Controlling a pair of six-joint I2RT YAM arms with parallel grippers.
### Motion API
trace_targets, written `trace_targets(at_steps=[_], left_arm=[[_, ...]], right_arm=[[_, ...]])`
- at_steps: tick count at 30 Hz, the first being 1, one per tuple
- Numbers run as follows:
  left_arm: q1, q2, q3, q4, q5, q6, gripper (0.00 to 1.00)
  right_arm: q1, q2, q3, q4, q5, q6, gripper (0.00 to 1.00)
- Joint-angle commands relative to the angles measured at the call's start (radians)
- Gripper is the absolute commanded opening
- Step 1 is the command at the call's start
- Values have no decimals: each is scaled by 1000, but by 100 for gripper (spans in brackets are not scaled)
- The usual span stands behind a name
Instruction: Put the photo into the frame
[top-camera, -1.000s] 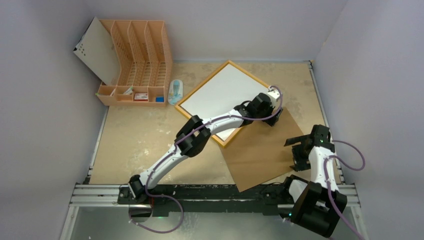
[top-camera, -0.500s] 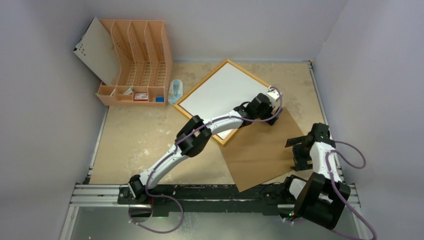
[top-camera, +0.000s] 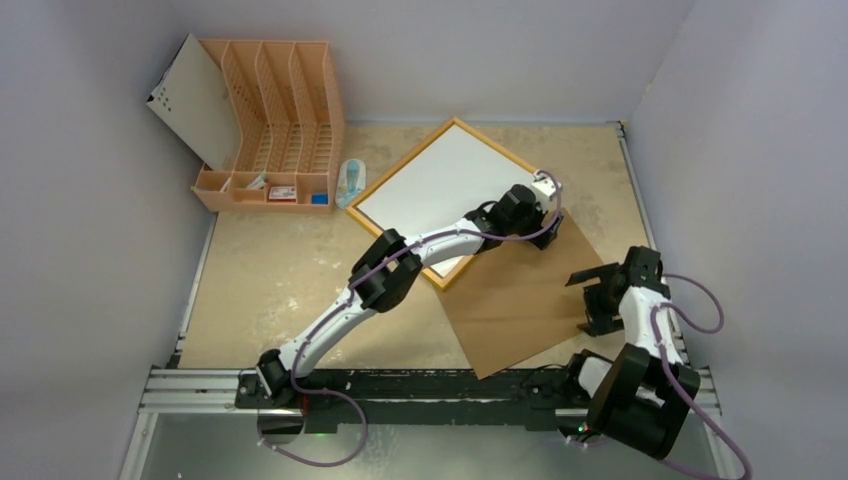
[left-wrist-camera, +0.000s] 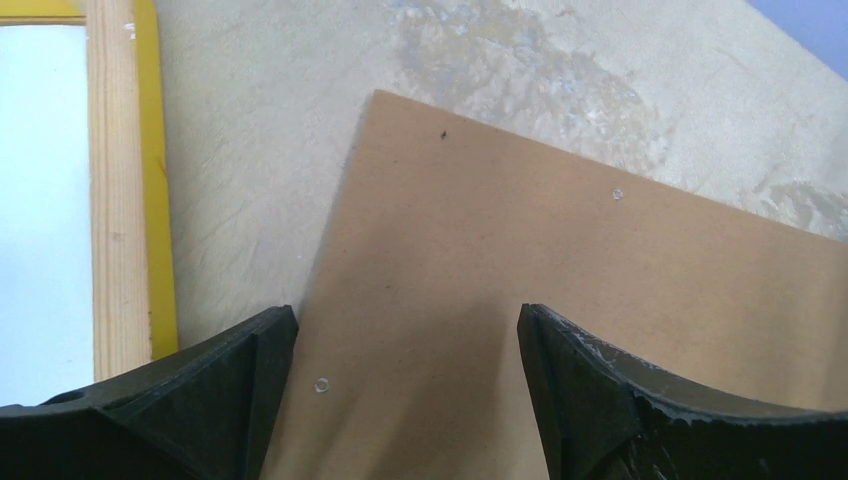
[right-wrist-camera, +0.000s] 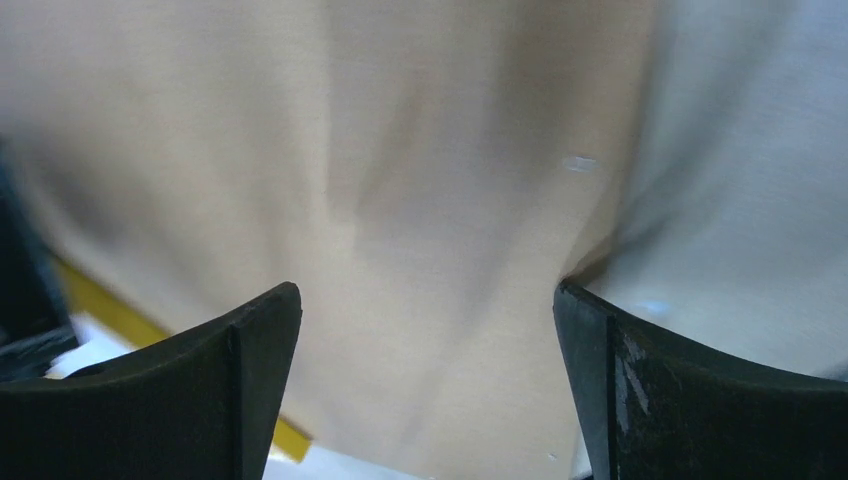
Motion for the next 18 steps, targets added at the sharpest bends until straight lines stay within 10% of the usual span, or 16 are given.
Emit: trace_targets(at_steps=[1, 8, 18], left_arm=[[5, 43, -21, -153, 48, -65, 85], [7, 49, -21, -168, 21, -88, 85], [14, 43, -24, -185, -17, -94, 85]], right_arm=[[7, -8, -94, 431, -149, -31, 99], [6, 27, -4, 488, -142, -148, 98], [6, 69, 153, 23, 297, -40, 99]])
